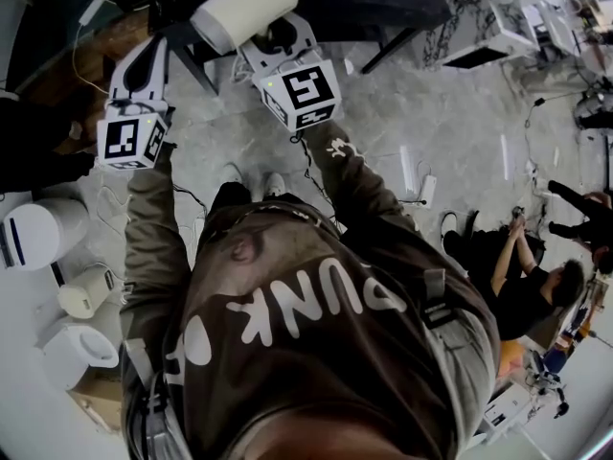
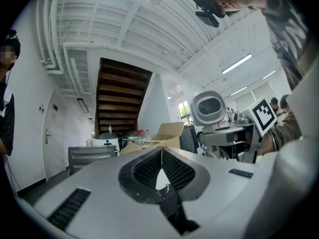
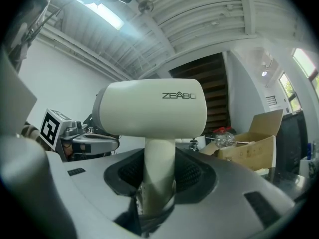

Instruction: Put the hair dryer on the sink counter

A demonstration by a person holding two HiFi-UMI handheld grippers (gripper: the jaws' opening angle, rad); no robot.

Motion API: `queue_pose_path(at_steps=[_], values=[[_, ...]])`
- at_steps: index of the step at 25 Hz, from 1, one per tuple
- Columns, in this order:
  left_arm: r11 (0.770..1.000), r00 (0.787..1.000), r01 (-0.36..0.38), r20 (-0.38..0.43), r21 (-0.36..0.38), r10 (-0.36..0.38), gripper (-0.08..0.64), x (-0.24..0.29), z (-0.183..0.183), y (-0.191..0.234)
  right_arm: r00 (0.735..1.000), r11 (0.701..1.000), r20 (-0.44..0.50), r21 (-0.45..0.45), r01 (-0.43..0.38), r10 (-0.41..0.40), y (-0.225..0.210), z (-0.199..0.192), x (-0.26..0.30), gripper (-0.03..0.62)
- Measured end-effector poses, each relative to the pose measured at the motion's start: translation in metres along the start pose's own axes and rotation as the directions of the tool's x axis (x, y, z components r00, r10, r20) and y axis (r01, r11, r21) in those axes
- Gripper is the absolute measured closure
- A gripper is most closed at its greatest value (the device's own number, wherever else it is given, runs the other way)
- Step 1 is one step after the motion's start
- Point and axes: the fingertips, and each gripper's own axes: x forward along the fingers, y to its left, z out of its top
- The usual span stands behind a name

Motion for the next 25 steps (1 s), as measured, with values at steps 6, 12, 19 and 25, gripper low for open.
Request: queue_pose_path(at_steps=[6, 12, 19, 25], values=[[1.000, 1.000, -0.009, -0.007, -0.008, 0.009, 0.554, 0.021, -0.010, 0.016, 1.000, 1.000, -0.015, 0.012, 0.000, 0.001, -0.014, -0.009, 0.019, 0.437], [0.999, 1.000, 0.010, -0.007, -0.035, -0.010, 0.554, 0.059, -0.036, 0.046, 0.998, 0.999, -0.059, 0.018, 0.027, -0.026, -0.033, -0.035, 0.059, 0.437], [0.998, 0.999, 0.030, -0.013, -0.064, -0.031, 0.554, 0.106, -0.075, 0.096, 0.989, 0.997, -0.132, 0.043, 0.068, -0.062, -0.061, -0.069, 0.127, 0.437], [0.996, 0.999, 0.041, -0.031, -0.081, -0.043, 0.554, 0.138, -0.107, 0.136, 0.964, 0.990, -0.254, 0.084, 0.109, -0.084, -0.086, -0.106, 0.183, 0.437]])
